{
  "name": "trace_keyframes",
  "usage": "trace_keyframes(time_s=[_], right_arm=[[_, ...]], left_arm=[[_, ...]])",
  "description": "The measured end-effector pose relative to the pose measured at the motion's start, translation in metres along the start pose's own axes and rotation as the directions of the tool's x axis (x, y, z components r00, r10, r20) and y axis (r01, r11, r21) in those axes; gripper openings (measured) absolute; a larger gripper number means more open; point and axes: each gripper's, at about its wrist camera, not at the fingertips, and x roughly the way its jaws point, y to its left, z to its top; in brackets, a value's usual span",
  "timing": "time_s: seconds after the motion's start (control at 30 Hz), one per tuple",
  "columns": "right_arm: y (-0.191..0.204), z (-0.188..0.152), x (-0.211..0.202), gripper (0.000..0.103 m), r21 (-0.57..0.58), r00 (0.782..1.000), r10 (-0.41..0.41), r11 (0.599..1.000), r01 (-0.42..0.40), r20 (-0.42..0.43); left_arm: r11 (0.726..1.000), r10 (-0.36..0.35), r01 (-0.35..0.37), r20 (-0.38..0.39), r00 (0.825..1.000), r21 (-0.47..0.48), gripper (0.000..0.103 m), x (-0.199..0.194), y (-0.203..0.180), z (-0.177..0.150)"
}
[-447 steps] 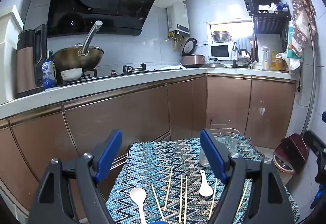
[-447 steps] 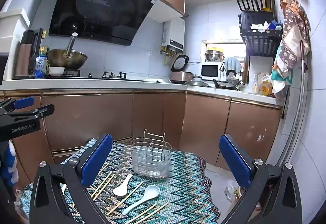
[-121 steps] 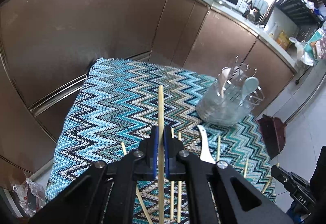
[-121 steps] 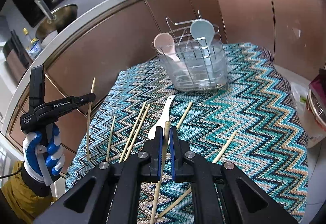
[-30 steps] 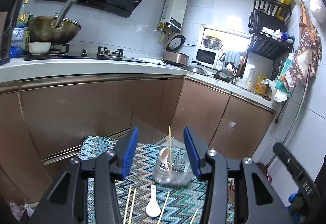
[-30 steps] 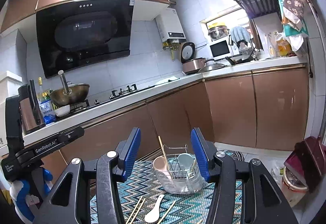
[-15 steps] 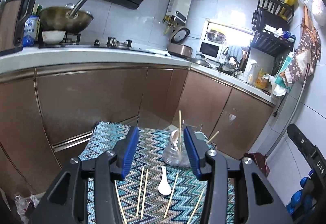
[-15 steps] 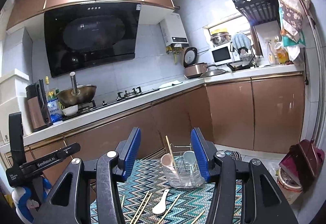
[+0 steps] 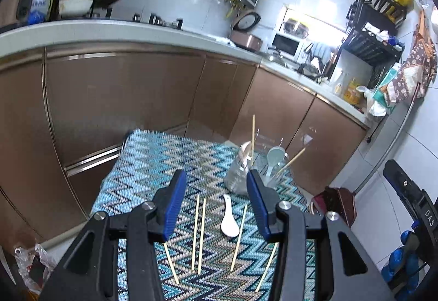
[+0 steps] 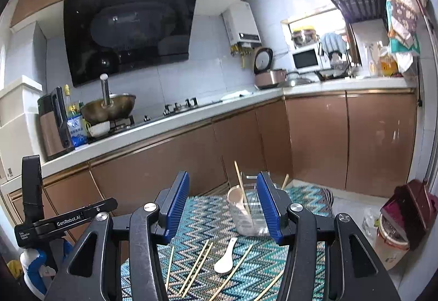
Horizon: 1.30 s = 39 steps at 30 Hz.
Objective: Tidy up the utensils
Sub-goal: 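Grasp another wooden chopstick with the left tool while the right tool grasps one too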
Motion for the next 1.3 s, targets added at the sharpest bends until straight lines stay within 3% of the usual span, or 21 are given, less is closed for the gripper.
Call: trace_keyframes(time_s=[0.3, 0.47, 0.6, 0.7, 0.97, 1.13, 1.3], right_arm=[[-0.024, -0.022, 0.021, 0.051, 0.042, 0.996, -0.041, 0.998, 0.044, -0.079], [-0.033, -0.033, 0.043, 0.051, 0.059, 0.989, -0.046, 0.997, 0.055, -0.143], [-0.04, -0.048, 0.066, 0.051, 0.079, 0.975, -0.041, 0.995, 0.059, -0.218], [-0.046, -0.061, 0.086, 0.051, 0.1, 0.958, -0.033, 0.993, 0.064, -0.286], [-0.061, -0.1, 0.143, 0.05, 0.165, 0.884, 0.002, 0.983, 0.085, -0.467], [-0.066, -0.119, 0.181, 0.041, 0.207, 0.825, 0.049, 0.975, 0.083, -0.562], [-0.066, -0.135, 0.225, 0.035, 0.211, 0.756, 0.067, 0.973, 0.096, -0.652]], left_arm=[[1.0, 0.009, -0.01, -0.098, 0.995, -0.015, 0.044, 0.044, 0.012, -0.02], [1.0, 0.017, -0.021, -0.177, 0.984, -0.022, 0.044, 0.076, 0.016, -0.025], [1.0, -0.007, -0.002, -0.295, 0.955, -0.03, 0.043, 0.113, 0.021, -0.03], [0.999, -0.018, 0.005, -0.385, 0.923, -0.036, 0.043, 0.143, 0.025, -0.038], [1.0, -0.012, -0.005, -0.554, 0.832, -0.029, 0.038, 0.217, 0.033, -0.054], [1.0, -0.007, -0.011, -0.61, 0.792, -0.025, 0.037, 0.25, 0.036, -0.057], [1.0, -0.003, -0.012, -0.641, 0.768, -0.02, 0.032, 0.271, 0.042, -0.058]])
